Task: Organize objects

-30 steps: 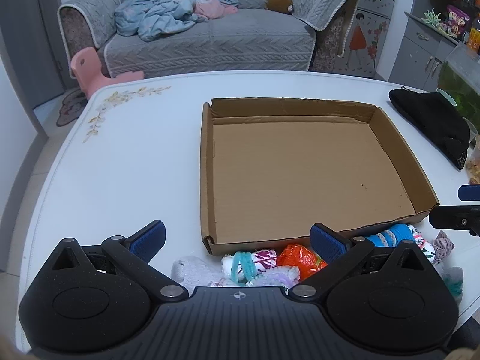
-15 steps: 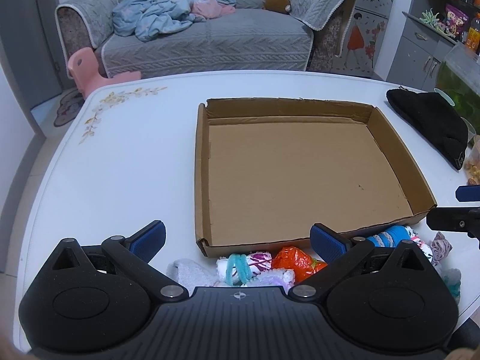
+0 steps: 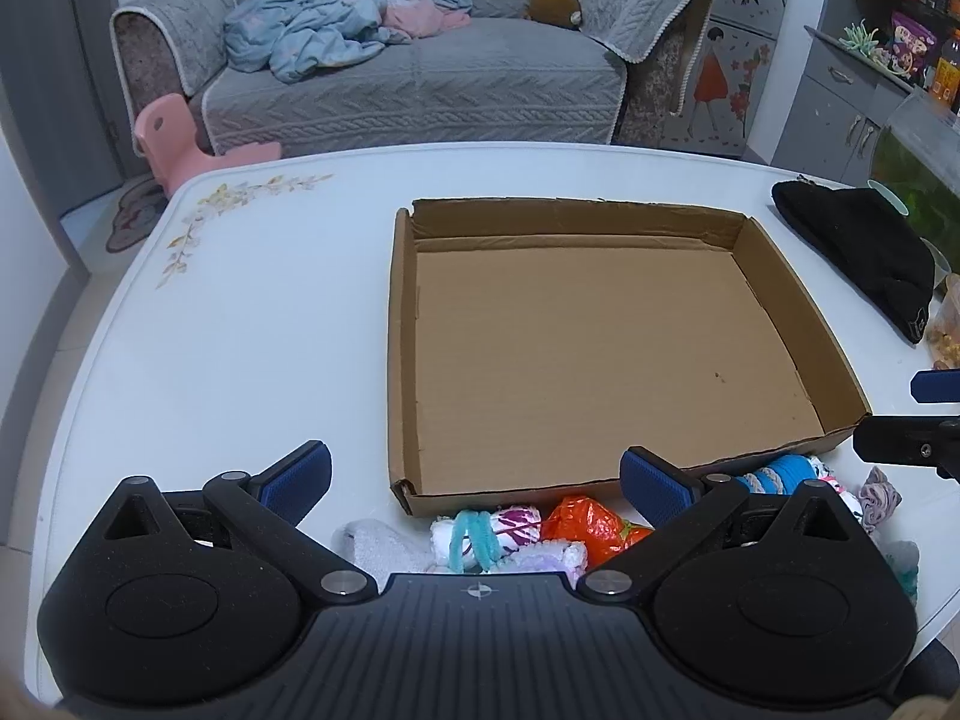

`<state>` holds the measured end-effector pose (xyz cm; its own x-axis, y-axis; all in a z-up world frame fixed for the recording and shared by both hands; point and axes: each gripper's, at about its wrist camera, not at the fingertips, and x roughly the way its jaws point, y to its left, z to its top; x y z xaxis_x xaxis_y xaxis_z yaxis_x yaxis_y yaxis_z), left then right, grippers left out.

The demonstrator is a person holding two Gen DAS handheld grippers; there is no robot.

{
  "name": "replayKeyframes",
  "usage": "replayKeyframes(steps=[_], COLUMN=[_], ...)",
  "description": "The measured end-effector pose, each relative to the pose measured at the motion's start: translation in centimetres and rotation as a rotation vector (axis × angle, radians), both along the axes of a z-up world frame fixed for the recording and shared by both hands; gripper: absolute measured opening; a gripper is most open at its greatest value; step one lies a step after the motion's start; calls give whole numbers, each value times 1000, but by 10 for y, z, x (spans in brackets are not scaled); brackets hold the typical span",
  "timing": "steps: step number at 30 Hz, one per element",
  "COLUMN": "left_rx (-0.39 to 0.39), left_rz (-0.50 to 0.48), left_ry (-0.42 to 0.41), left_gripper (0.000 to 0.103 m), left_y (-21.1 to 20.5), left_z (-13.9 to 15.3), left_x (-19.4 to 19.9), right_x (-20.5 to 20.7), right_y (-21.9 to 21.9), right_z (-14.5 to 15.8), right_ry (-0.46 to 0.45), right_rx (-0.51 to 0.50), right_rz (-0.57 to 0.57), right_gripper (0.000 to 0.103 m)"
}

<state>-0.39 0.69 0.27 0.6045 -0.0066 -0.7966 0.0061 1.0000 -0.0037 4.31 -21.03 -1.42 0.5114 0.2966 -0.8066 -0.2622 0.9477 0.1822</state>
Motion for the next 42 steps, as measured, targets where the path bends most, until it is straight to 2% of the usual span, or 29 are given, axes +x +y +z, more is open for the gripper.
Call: replayKeyframes(steps=[13,21,25,30,33,36,39,42], left_rx=[-4,-6,16,44,42,40,51,41], left_rz=[-6,20,25,48,80,87,94,86], left_ry=[-7,-18,-37,-130,-178,-215,-218,-204], left_gripper=[102,102,102,102,102,102,102,102], left_y=[-1,11,15,21,24,20,13,11], left_z=[3,6,10,8,-6,-23,-40,-53], left_x=[0,-13,-31,-80,-114,-144,-159,-160], right_x=[0,-9,-20,-60,-93,-123,-134,-132], right_y=[1,-2,-3,-20,-30,-34,-34,-36], right_z=[-1,0,6,8,-7,-35,-57,-68], right_ry=[-13,-15,-39,-140,-208,-263,-306,-310], right_rx=[-1,4,5,1,-8,-34,-71,-54], right_rz=[-9,-6,8,-14,-39,-54,-84,-110], right_gripper=[103,103,103,103,103,103,102,102])
